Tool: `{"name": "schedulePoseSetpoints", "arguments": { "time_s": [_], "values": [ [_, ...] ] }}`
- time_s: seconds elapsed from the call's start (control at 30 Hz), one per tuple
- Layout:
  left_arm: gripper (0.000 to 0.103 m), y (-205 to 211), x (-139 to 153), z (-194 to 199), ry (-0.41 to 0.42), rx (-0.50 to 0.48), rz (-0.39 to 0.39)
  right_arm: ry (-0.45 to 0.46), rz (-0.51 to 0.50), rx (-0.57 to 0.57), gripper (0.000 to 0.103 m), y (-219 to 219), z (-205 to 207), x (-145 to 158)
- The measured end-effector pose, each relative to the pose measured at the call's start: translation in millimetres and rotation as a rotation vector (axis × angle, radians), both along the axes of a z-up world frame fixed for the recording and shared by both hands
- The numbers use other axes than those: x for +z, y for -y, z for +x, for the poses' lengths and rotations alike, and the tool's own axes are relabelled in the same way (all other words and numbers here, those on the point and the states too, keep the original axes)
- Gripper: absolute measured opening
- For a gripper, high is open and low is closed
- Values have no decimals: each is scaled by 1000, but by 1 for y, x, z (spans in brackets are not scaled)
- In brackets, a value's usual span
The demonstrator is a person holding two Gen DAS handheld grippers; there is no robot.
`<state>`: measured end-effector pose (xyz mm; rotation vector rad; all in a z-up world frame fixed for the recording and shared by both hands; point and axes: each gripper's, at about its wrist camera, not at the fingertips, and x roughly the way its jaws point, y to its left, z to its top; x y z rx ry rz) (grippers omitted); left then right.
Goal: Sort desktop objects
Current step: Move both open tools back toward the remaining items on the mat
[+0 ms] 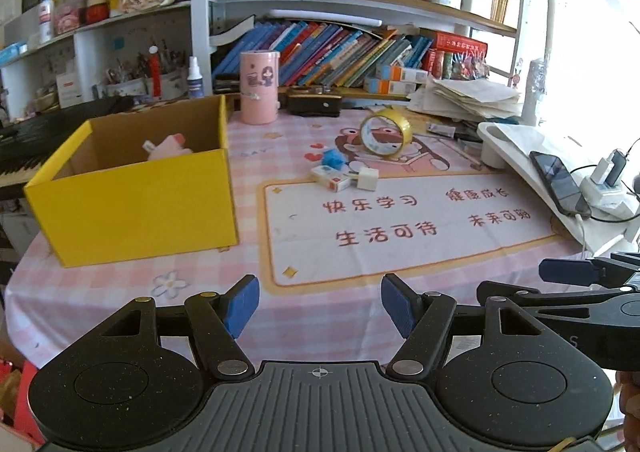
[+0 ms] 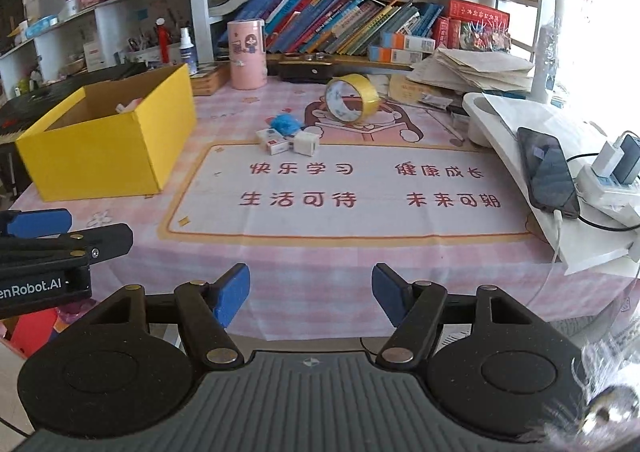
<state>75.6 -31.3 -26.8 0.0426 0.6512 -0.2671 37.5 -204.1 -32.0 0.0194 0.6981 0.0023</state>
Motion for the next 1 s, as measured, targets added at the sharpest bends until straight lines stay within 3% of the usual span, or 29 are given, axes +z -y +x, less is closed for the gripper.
{"name": "schedulePoseSetpoints", "arguments": {
  "time_s": [0.4, 1.0],
  "values": [
    [69, 43, -13, 51, -37, -2, -6, -35, -15, 18, 64, 39, 54, -4],
    [68, 85, -16, 127, -28, 136, 20, -49, 10, 140, 58, 82, 146, -7]
  ]
}}
